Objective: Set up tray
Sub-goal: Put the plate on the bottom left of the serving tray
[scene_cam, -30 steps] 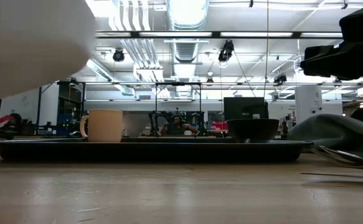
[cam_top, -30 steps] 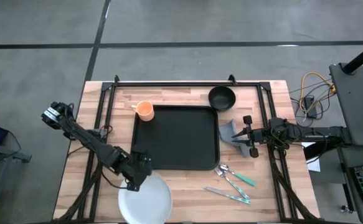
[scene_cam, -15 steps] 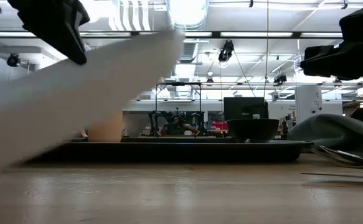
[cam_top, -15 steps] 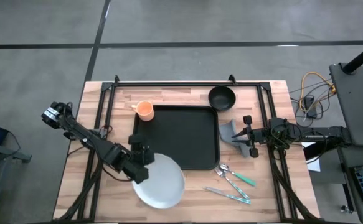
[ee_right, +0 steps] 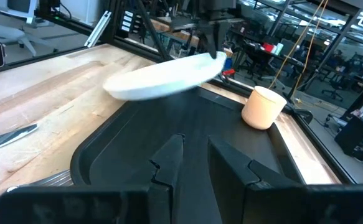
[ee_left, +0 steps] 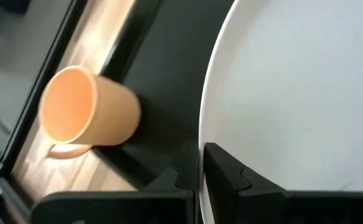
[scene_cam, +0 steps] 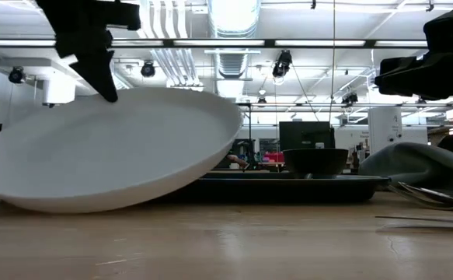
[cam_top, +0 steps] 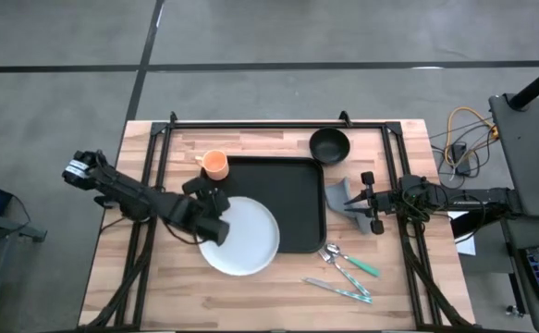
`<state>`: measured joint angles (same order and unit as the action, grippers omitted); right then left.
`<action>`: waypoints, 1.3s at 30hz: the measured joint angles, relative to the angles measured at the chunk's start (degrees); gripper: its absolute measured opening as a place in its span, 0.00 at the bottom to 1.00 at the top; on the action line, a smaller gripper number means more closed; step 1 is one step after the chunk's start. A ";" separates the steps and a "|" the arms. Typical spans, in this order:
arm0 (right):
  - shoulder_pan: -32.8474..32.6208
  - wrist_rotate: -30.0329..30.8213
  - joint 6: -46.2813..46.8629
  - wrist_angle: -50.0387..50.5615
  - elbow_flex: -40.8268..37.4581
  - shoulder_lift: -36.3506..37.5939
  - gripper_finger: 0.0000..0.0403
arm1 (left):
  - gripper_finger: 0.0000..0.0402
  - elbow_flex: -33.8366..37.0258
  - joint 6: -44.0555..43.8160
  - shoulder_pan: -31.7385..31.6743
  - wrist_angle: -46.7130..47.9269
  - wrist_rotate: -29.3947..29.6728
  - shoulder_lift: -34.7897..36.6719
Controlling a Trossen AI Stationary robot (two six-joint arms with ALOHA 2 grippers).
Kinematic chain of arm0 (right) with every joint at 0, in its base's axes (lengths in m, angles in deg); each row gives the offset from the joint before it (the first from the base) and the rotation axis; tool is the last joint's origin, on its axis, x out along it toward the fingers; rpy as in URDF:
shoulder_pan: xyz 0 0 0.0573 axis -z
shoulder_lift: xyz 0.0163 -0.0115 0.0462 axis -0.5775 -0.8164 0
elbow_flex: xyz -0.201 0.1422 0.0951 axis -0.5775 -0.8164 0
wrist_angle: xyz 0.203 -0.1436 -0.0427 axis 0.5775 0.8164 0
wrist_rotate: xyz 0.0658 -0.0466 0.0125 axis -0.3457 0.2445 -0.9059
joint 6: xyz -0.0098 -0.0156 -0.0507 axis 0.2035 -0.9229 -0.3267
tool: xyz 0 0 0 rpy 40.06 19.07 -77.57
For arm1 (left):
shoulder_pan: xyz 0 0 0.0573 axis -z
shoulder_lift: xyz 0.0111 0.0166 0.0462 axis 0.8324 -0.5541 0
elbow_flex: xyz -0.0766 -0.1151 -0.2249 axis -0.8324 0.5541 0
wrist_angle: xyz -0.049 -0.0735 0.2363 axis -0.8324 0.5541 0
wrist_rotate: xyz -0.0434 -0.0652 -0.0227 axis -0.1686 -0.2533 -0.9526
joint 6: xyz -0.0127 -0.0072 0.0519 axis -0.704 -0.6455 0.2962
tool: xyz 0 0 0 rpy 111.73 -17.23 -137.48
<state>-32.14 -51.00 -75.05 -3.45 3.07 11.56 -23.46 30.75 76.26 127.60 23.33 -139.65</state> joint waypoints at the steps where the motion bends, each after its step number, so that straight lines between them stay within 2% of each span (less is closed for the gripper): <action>1: 0.00 0.00 0.00 0.00 0.00 0.00 0.16 | 0.00 0.00 -0.02 -0.86 0.26 -0.12 0.00; 12: 0.00 -0.02 0.00 0.00 0.02 0.00 0.16 | 0.00 0.81 0.74 -5.86 0.54 0.50 0.00; 21: 0.01 0.00 0.00 0.00 0.01 0.00 0.16 | 0.00 -1.70 3.88 -6.13 0.77 0.95 2.49; 27: 0.02 0.00 0.00 0.00 0.00 0.00 0.16 | 0.00 -3.52 6.62 -6.16 0.92 3.64 5.48; 39: 0.00 0.00 0.00 0.00 0.02 -0.02 0.16 | 0.00 -2.12 6.54 -7.63 2.24 6.03 7.87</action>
<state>-32.14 -51.00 -75.05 -3.45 3.09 11.54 -25.58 37.29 68.64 129.83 29.37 -131.78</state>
